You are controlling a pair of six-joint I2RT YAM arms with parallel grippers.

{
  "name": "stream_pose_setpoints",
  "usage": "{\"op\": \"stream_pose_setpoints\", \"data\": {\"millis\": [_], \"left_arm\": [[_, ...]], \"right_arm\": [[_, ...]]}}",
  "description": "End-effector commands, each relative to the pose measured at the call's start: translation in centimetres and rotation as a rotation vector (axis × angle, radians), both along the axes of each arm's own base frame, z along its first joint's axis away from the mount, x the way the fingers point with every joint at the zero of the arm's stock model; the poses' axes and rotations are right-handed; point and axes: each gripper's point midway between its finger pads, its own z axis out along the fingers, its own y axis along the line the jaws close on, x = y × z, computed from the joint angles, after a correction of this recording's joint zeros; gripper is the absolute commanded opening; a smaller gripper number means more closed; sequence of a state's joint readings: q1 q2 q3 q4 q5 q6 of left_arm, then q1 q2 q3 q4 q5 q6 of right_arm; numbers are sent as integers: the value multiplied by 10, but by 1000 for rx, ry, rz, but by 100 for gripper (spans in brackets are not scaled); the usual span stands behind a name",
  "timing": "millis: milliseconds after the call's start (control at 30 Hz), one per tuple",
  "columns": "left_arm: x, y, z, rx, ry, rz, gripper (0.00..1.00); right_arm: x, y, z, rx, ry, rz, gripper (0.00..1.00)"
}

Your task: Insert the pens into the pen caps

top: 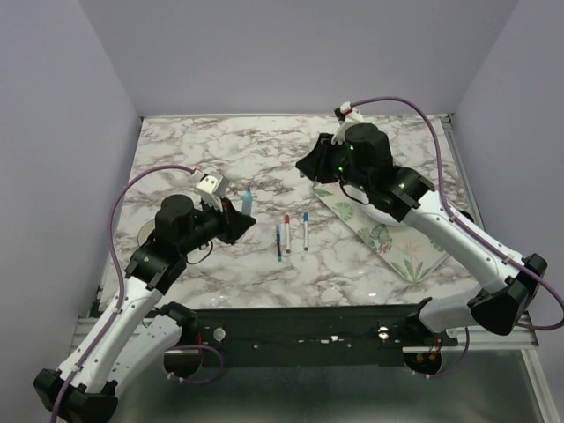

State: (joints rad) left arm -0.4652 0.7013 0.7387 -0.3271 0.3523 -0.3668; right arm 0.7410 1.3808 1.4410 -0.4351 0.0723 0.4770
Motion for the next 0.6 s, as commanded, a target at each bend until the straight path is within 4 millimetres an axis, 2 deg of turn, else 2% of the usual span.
{"op": "stream_pose_setpoints", "data": {"millis": [0, 67, 267, 300, 333, 567], "left_arm": [[-5, -6, 10, -27, -28, -48, 0], [-6, -6, 11, -30, -31, -49, 0], [-6, -6, 12, -34, -31, -46, 0], [-7, -6, 11, -34, -28, -46, 0], [-7, -6, 11, -36, -29, -49, 0], [-8, -5, 14, -41, -38, -47, 0]], "right_arm": [[1, 32, 54, 331, 23, -133, 1], [-4, 49, 60, 375, 15, -115, 1], [-8, 75, 64, 411, -7, -150, 1], [-5, 81, 56, 397, 5, -155, 1], [-5, 84, 60, 403, 1, -157, 1], [-6, 106, 46, 373, 13, -144, 1]]}}
